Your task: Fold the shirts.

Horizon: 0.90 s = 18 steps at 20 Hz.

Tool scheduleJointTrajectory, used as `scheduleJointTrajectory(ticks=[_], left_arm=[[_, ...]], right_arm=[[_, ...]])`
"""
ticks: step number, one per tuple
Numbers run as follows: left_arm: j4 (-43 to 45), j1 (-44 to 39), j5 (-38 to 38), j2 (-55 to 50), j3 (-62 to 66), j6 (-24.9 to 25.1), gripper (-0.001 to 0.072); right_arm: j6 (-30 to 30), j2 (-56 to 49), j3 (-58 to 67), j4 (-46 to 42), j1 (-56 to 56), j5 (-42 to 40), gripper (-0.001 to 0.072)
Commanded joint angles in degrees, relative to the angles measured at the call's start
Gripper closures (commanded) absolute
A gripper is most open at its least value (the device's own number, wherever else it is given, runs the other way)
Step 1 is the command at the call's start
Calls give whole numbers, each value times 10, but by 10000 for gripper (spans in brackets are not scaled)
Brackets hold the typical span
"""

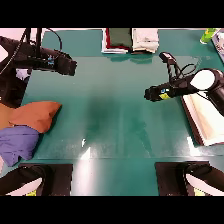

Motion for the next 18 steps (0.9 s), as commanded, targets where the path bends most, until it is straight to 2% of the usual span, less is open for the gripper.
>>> scheduleJointTrajectory(ticks=[1,12,15,16,18], left_arm=[[0,0,0,0,0,0,682],[0,0,0,0,0,0,682],[12,1,57,0,0,10,682],[47,9,38,0,0,14,682],[123,62,-58,0,-1,-3,682]], right_arm=[[0,0,0,1,0,0,694],[0,0,0,1,0,1,694],[0,0,0,1,0,1,694],[0,0,0,1,0,1,694],[0,0,0,1,0,3,693]])
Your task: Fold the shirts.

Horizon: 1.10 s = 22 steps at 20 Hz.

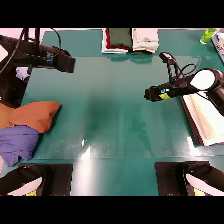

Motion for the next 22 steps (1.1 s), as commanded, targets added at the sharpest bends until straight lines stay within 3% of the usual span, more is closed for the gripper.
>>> scheduleJointTrajectory(ticks=[1,4,5,6,7,12,16,17,18,19,22], left_arm=[[93,82,-111,0,-9,-4,682],[94,211,-162,0,-87,12,681],[94,241,-157,0,-131,22,621],[93,264,-141,0,-179,27,314],[93,278,-118,0,-224,26,138],[93,294,18,0,-385,24,159],[93,294,13,1,-391,22,162],[93,294,5,1,-389,21,280],[93,294,-3,1,-387,22,548],[93,294,-7,1,-384,23,679],[92,293,-45,5,-324,22,683]], right_arm=[[0,0,0,0,0,3,694],[0,0,0,0,0,2,694],[0,0,0,0,0,2,694],[0,0,0,0,0,2,694],[0,0,0,0,0,2,694],[0,0,0,0,0,2,694],[0,0,0,0,0,-9,695],[0,0,0,0,0,-13,695],[0,0,0,0,0,-17,694],[0,0,1,0,0,-23,694],[0,12,15,0,0,-25,695]])
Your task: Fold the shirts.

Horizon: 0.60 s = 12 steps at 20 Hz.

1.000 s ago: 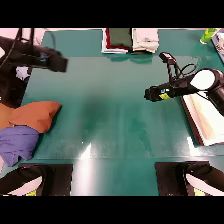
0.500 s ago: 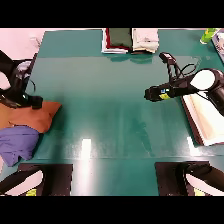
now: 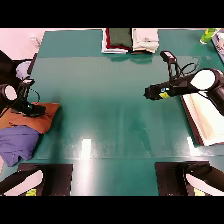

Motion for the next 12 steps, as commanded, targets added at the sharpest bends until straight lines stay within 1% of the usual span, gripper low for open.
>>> scheduleJointTrajectory(ticks=[1,4,6,8,10,12], left_arm=[[-1,-5,-39,17,71,0,684],[-1,-61,-51,80,207,-1,685],[-1,-123,-82,105,304,-7,685],[0,-191,-114,110,392,-15,686],[2,-258,-113,110,449,-23,687],[3,-317,-104,98,477,-29,687]], right_arm=[[0,17,27,-1,0,-7,695],[0,42,106,0,-14,-6,695],[0,56,164,0,-34,-6,695],[0,68,212,-1,-56,-6,695],[0,76,251,-1,-78,-5,695],[0,79,281,-1,-95,-2,695]])
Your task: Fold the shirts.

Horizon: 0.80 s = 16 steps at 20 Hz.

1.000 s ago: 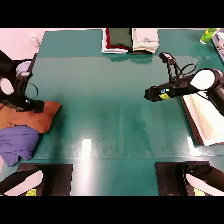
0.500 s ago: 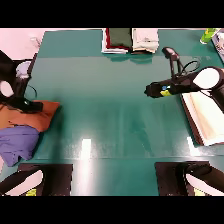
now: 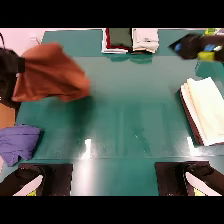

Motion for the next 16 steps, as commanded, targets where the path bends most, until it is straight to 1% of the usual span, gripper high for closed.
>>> scheduleJointTrajectory(ticks=[1,3,6,8,10,11,12,13,14,16], left_arm=[[3,-110,7,-12,73,-12,687],[2,-177,27,-48,73,-14,687],[-4,-284,64,-143,73,-4,685],[-17,-336,85,-218,73,12,683],[-47,-361,106,-283,73,22,680],[-59,-362,111,-307,73,21,552],[-63,-358,109,-320,73,21,240],[-60,-346,98,-323,73,20,120],[-54,-326,78,-318,75,18,120],[-42,-257,19,-295,76,12,120]], right_arm=[[0,9,61,-1,-31,8,696],[0,9,71,-1,-44,15,695],[0,9,71,-1,-54,20,695],[0,9,71,-1,-54,19,695],[0,9,71,-2,-54,19,695],[0,9,71,-2,-54,20,695],[0,9,71,-2,-54,20,695],[0,9,71,-2,-54,23,695],[0,8,71,-2,-54,26,696],[0,7,71,-2,-54,31,695]])
